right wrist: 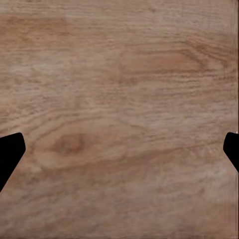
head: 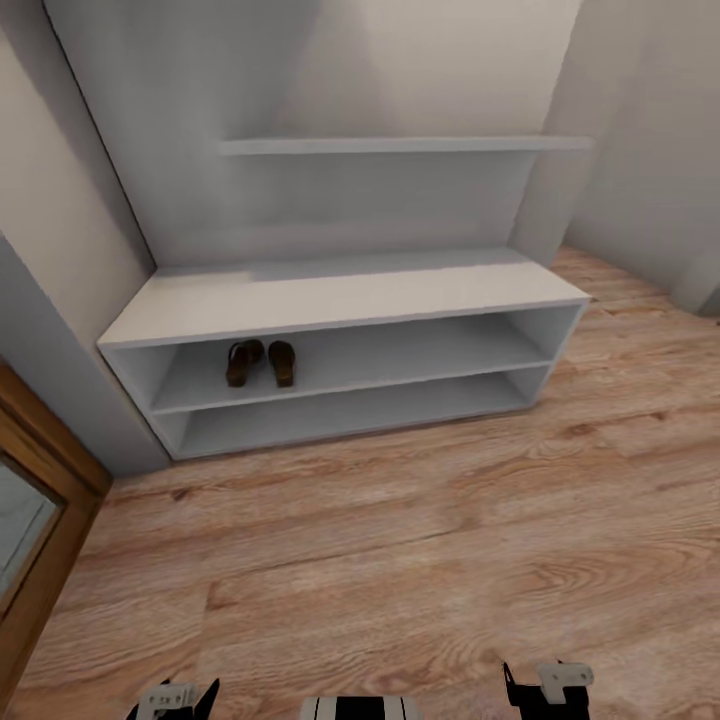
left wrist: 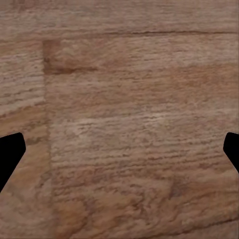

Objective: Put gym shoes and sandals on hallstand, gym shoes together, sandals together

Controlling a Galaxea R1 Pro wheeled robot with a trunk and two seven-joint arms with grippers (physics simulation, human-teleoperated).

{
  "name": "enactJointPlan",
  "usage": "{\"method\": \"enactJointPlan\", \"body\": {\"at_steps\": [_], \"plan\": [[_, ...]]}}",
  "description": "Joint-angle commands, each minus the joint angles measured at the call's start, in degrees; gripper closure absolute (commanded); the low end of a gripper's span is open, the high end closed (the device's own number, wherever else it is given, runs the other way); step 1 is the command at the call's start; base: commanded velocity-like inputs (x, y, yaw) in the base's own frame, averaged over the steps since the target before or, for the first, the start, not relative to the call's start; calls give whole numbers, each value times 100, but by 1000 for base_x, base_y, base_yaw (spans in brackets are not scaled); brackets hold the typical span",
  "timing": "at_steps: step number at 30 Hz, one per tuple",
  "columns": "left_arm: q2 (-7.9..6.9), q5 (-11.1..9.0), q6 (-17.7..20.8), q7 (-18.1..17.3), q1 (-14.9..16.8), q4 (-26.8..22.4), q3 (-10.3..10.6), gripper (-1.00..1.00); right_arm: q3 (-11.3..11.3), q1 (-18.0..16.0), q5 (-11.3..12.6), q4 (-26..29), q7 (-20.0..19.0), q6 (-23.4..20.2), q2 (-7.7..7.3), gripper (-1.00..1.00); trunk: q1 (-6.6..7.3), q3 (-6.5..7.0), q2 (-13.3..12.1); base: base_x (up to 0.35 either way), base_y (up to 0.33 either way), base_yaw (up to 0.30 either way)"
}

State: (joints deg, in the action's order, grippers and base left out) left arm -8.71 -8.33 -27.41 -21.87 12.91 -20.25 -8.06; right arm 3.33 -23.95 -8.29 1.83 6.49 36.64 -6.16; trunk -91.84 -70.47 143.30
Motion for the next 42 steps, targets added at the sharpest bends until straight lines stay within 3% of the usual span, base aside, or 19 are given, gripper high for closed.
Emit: {"method": "enactJointPlan", "body": {"at_steps": [1, 11, 19, 25, 42], "plan": [[1, -52, 4, -25, 1, 13, -19, -100, 48, -5, -60, -7, 28, 15, 1, -100, 1, -4, 2, 0, 0, -299], [5, -41, -5, 89, 1, 43, -12, -100, 536, -5, -66, -7, 26, 10, -7, -100, 1, -4, 2, 0, 0, -300], [1, -16, -25, 95, 1, 37, -11, -100, 609, -5, -74, -10, 21, 10, -6, -100, 1, -4, 2, 0, 0, -300], [1, -19, -27, 95, 1, 36, -11, -100, 615, -5, -76, -15, 20, 10, -7, -100, 17, 129, -6, 0, 0, -300], [1, -34, -28, 95, 1, 40, -11, -100, 616, -5, -76, -16, 20, 10, 1, -100, 390, 434, -688, 0, 0, -300]]}}
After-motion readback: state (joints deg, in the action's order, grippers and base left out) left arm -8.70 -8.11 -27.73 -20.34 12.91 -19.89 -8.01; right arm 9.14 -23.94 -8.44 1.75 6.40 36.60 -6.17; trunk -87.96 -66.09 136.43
